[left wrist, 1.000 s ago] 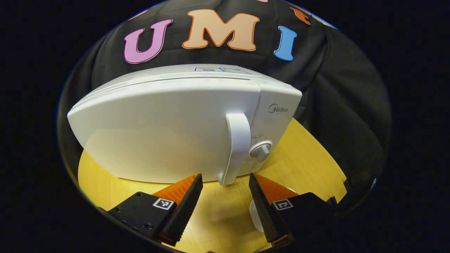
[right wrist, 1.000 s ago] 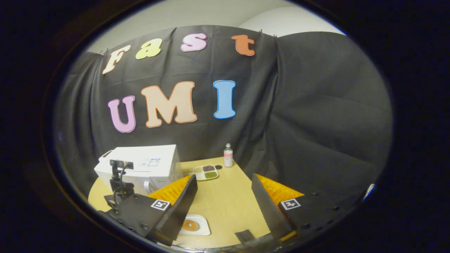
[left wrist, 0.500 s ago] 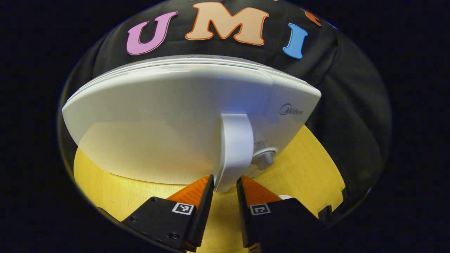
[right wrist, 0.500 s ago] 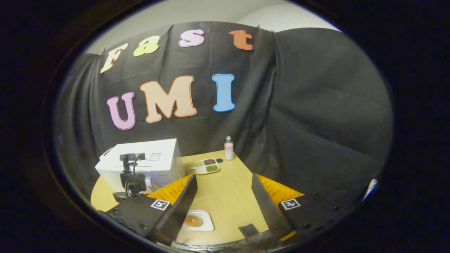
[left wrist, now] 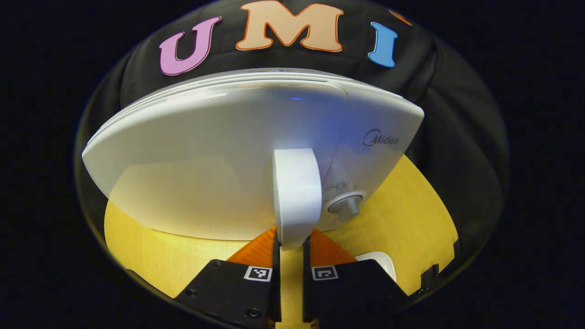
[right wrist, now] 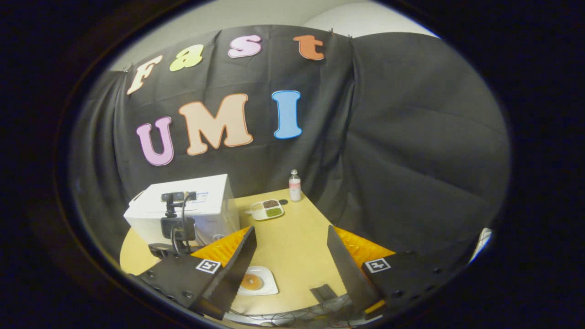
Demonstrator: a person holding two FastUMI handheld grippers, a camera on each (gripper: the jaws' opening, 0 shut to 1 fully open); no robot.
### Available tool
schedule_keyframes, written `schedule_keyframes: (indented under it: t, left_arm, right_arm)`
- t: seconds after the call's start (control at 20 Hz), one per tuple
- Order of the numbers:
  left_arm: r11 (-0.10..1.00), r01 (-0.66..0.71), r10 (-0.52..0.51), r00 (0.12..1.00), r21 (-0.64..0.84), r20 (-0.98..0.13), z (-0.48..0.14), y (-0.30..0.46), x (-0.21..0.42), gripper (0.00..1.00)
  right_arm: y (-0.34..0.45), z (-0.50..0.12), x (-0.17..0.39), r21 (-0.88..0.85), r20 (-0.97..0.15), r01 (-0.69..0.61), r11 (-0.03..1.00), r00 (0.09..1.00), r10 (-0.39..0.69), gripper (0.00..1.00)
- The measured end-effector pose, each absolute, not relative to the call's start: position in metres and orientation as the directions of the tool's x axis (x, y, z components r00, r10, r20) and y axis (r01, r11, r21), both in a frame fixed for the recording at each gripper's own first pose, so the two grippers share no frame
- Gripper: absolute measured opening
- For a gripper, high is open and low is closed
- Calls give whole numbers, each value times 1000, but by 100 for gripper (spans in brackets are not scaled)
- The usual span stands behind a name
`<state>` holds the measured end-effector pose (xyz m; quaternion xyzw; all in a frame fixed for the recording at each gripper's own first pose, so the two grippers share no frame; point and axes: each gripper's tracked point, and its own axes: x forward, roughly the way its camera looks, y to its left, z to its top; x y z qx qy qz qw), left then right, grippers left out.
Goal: Open the microwave oven with the left hand, put the food in, and close the microwave oven.
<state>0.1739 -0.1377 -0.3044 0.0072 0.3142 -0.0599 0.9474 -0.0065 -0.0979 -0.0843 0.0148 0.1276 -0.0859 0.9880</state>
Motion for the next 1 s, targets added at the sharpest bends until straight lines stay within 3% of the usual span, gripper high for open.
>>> schedule_keyframes:
  t: [0.55, 1.0]
  left_arm:
    - [995, 86, -100, 822, -52, -560, -302, -136, 170, 5]
    - [990, 126, -136, 820, -56, -556, -312, -117, 69, 7]
  right_arm:
    - [-91, -102, -19, -2, -302, 127, 992, 945, -122, 97]
    - [-78, -115, 2, -24, -348, -2, 1000, 937, -6, 98]
